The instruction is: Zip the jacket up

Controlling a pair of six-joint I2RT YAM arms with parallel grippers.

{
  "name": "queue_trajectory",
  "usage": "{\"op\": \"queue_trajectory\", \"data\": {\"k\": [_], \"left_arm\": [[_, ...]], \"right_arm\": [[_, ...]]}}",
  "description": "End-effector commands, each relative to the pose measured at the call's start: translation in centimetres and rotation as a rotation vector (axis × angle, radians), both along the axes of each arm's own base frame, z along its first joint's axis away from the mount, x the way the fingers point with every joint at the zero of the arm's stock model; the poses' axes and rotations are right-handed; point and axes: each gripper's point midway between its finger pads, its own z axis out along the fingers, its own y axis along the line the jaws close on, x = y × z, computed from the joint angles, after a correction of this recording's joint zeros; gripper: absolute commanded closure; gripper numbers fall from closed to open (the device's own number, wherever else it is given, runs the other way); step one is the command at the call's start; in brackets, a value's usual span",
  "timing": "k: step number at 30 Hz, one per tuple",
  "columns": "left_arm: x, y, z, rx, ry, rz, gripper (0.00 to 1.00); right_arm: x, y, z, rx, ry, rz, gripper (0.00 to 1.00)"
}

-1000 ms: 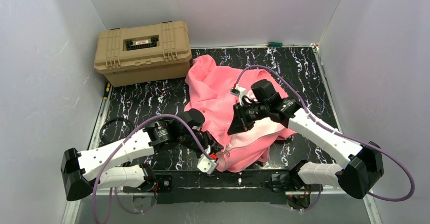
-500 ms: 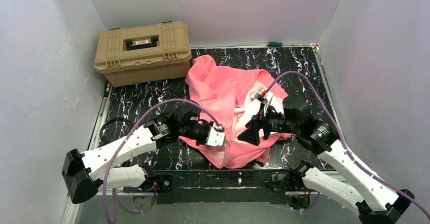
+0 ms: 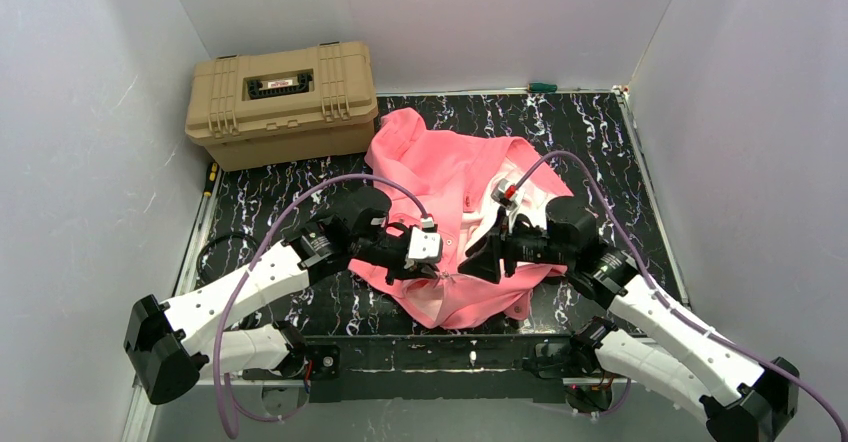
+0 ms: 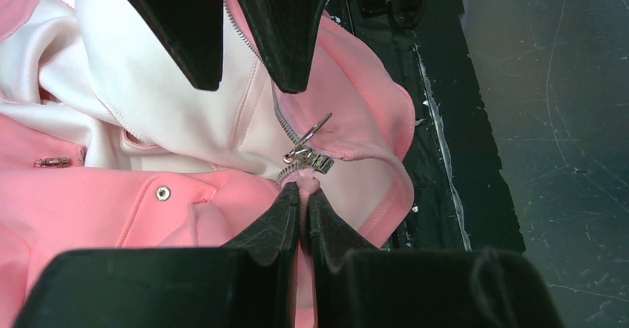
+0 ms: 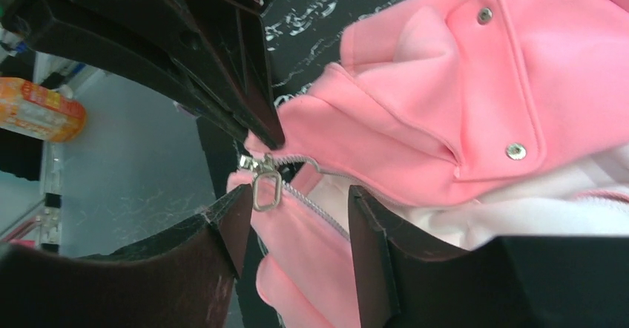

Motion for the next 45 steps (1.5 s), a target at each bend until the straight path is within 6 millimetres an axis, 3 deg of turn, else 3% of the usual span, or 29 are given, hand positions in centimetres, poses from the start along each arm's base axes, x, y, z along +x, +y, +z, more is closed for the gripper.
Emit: {"op": "queue_trajectory", "data": {"k": [1, 10, 16, 26, 34, 40, 43, 45], "left_arm": [[-0.3, -0.4, 1.8, -0.039, 0.015, -0.020, 1.00], [0.1, -0.4, 2.0, -0.033, 0.007, -0.012, 1.00], [0.2, -0.5, 2.3, -0.037, 0.006, -0.017, 1.00], [0.3, -0.5, 2.4, -0.029, 0.003, -0.016, 1.00], [0.2, -0.6, 2.6, -0.033, 0.000, -0.025, 1.00], [0.0, -0.4, 2.6, -0.033, -0.010, -0.045, 1.00], [-0.1, -0.4, 2.6, -0.037, -0.026, -0.060, 1.00], [-0.2, -0.4, 2.7, -0.043, -0.044, -0.076, 1.00]], "right_arm": [[-0.4, 1.7, 2.9, 0.134, -0.051, 0.087, 0.44], [-1.4, 2.2, 2.0, 0.118, -0.003, 0.173, 0.44], [-1.5, 2.2, 1.3, 0.102, 0.010, 0.170, 0.53], [-2.0, 2.2, -0.3, 0.047, 0.033, 0.174, 0.45], [-1.3, 2.2, -1.5, -0.010, 0.033, 0.148, 0.68], [-1.0, 2.3, -0.8, 0.013, 0.014, 0.129, 0.84], [-1.0, 2.3, -0.6, 0.018, 0.018, 0.130, 0.99], [-1.2, 2.5, -0.5, 0.021, 0.030, 0.145, 0.99]]}}
